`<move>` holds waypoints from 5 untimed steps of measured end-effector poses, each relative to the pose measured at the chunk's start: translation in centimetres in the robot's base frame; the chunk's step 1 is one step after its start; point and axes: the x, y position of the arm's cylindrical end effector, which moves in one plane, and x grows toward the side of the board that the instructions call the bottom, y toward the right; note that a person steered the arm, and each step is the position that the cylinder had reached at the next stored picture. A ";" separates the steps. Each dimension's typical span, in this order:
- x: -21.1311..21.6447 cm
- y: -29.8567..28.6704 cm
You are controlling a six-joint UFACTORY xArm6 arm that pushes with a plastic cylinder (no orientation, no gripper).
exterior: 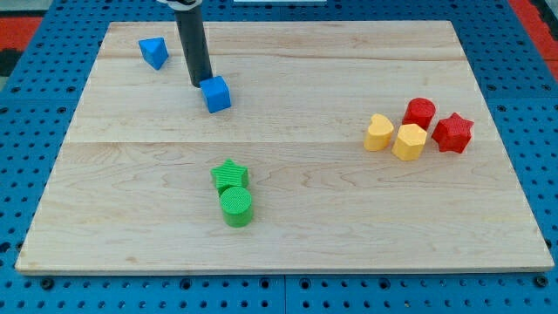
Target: Make group of blue blocks and green blocks at bottom center of the board
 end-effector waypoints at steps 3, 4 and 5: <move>1.2 0.2; -0.1 0.2; -0.1 0.3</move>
